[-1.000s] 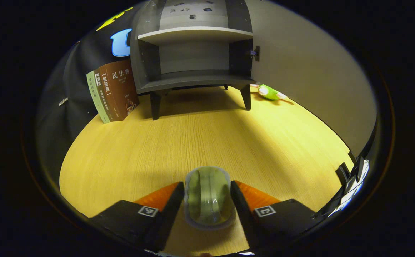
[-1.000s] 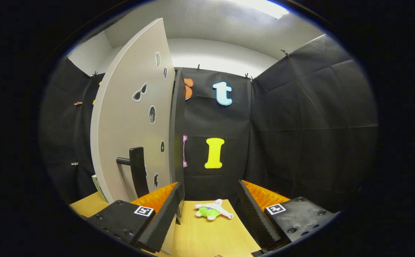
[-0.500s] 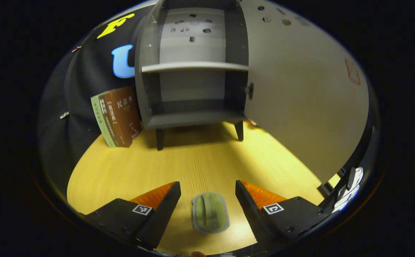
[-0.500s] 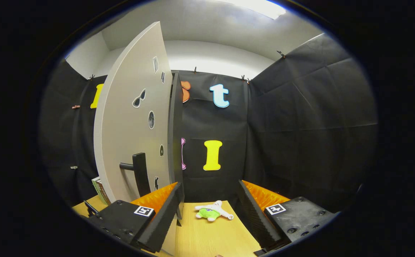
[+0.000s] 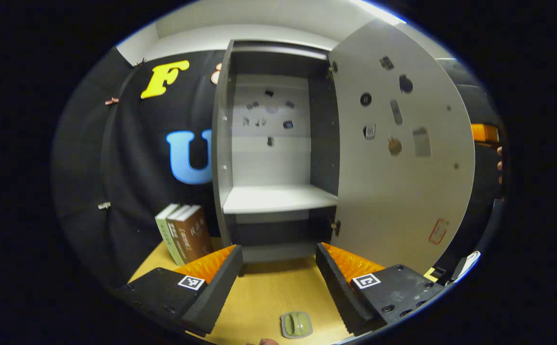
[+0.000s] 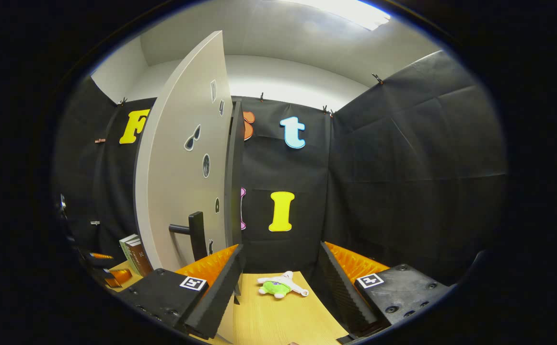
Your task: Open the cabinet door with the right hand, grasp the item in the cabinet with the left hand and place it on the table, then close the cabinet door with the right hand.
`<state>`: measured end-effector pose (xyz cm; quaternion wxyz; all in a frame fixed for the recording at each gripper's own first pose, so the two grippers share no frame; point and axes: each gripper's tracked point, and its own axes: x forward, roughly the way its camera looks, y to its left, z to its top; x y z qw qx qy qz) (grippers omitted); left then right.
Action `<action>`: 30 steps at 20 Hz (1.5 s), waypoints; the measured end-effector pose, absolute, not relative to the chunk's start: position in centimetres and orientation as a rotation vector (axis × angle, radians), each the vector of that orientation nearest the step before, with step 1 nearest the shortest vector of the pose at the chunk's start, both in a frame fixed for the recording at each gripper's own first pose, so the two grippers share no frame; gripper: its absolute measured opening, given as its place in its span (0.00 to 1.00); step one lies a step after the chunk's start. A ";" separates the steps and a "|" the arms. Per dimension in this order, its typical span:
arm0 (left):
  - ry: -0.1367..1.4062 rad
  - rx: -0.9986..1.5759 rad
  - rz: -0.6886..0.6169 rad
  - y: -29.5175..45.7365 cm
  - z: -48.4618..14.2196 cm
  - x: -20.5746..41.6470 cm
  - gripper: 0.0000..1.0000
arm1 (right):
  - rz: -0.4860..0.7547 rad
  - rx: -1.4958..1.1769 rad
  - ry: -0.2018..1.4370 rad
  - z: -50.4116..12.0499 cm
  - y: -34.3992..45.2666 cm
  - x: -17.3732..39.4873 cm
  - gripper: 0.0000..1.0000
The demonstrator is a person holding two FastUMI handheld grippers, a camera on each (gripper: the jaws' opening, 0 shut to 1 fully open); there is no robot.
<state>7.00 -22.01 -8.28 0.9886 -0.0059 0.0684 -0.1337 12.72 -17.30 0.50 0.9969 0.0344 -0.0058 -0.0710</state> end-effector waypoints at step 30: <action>0.018 -0.021 -0.131 -5.8 0.0 3.2 0.96 | -0.136 0.098 -0.030 2.1 -7.2 11.1 0.92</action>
